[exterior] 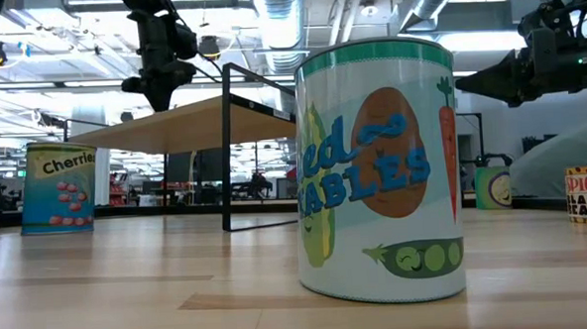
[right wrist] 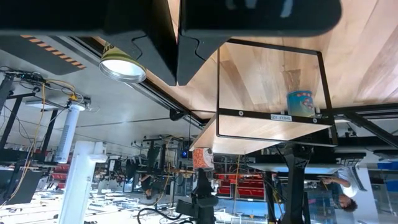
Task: Pick and place cans onto a shelf
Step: Put the canned saucy meatballs on the shelf, then put the canned cherries on the shelf
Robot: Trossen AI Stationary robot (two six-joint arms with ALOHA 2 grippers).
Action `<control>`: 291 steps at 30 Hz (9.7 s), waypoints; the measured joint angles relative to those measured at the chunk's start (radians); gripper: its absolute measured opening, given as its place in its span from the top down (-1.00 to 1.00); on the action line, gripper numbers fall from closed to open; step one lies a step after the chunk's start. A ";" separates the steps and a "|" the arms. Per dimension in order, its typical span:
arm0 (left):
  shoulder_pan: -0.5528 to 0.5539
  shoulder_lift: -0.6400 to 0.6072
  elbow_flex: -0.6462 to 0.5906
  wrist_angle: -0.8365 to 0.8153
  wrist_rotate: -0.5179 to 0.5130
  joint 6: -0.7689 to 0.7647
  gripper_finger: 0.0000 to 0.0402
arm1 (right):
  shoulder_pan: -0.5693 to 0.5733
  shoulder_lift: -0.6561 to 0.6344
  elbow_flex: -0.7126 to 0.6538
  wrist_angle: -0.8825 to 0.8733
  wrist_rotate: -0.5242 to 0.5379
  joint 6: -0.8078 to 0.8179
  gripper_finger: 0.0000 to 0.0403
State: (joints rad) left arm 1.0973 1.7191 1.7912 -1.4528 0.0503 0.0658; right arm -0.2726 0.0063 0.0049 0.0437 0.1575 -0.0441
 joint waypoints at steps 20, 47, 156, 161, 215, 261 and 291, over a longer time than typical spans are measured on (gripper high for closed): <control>-0.001 0.000 0.000 0.003 0.027 -0.024 0.97 | 0.000 0.000 0.000 0.000 0.000 0.000 0.84; -0.006 0.000 -0.001 0.001 0.045 -0.053 0.97 | 0.000 0.000 0.000 0.001 0.000 0.000 0.84; -0.614 -1.118 -1.602 1.918 0.159 -0.098 0.98 | 0.000 0.000 0.000 0.003 0.000 0.001 0.84; -0.614 -1.125 -1.629 1.969 0.149 -0.063 0.98 | 0.006 0.000 0.000 0.014 0.000 0.062 0.84; -0.578 -1.123 -1.625 2.019 0.175 -0.018 0.98 | -0.256 1.638 1.126 -0.461 -0.091 -0.133 0.18; -0.578 -1.124 -1.625 2.012 0.172 -0.025 0.98 | -0.183 1.650 1.660 -0.633 -0.082 -0.346 0.98; -0.545 -1.229 -1.623 1.955 0.177 -0.044 1.00 | -0.061 2.226 2.352 -0.806 -0.265 -0.643 0.98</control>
State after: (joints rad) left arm 0.5526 0.4896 0.1680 0.5025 0.2272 0.0219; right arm -0.3339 2.2319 2.3571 -0.7627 -0.1074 -0.6868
